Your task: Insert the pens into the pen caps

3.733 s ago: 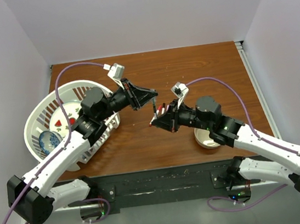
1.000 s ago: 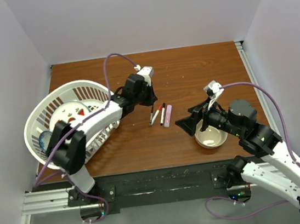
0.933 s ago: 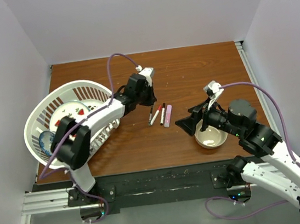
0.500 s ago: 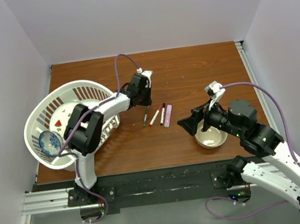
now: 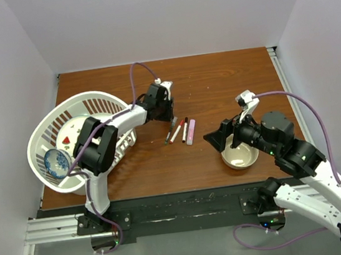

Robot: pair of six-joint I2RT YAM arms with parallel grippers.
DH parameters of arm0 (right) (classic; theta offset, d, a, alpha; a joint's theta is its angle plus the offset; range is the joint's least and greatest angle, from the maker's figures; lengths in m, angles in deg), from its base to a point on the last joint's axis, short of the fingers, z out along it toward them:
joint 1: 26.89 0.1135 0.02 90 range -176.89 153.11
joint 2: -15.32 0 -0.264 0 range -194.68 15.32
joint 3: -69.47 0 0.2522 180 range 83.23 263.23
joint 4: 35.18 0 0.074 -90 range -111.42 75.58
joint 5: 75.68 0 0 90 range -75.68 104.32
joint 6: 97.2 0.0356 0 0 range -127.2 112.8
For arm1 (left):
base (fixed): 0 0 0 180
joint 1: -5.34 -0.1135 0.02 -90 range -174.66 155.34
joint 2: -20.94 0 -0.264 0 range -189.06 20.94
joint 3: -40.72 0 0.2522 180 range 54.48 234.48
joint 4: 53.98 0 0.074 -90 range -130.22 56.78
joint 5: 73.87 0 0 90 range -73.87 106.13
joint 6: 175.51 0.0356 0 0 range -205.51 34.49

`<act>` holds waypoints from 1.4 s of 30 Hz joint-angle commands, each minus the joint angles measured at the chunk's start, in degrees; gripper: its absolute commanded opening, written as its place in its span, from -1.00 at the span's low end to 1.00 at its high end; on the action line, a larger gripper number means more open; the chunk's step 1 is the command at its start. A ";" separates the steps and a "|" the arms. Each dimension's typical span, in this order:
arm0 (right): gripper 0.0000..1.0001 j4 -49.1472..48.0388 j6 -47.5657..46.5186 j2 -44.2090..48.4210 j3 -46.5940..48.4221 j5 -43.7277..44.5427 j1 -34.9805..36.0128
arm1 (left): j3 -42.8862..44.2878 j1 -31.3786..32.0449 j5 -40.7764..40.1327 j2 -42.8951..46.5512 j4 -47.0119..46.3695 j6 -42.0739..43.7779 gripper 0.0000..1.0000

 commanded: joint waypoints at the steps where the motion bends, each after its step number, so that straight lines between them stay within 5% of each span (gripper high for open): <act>1: 0.86 1.34 2.67 0.24 4.73 1.81 -0.03 | 3.31 -0.54 5.46 10.46 0.19 0.70 -0.06; 3: 0.86 2.13 3.46 0.50 5.61 2.16 -0.03 | 2.62 -0.54 6.78 15.18 1.16 0.62 0.00; 13: 0.89 6.00 6.98 2.43 7.20 8.57 -0.03 | -17.58 -0.45 24.52 43.59 -13.85 -1.75 0.99; 23: 0.94 5.65 10.58 4.10 6.23 11.48 0.06 | -39.30 -0.36 28.68 63.20 -32.41 -10.28 1.00; 42: 0.92 5.57 12.25 2.78 4.65 11.48 0.06 | -41.95 -0.36 31.58 66.46 -36.63 -12.83 1.00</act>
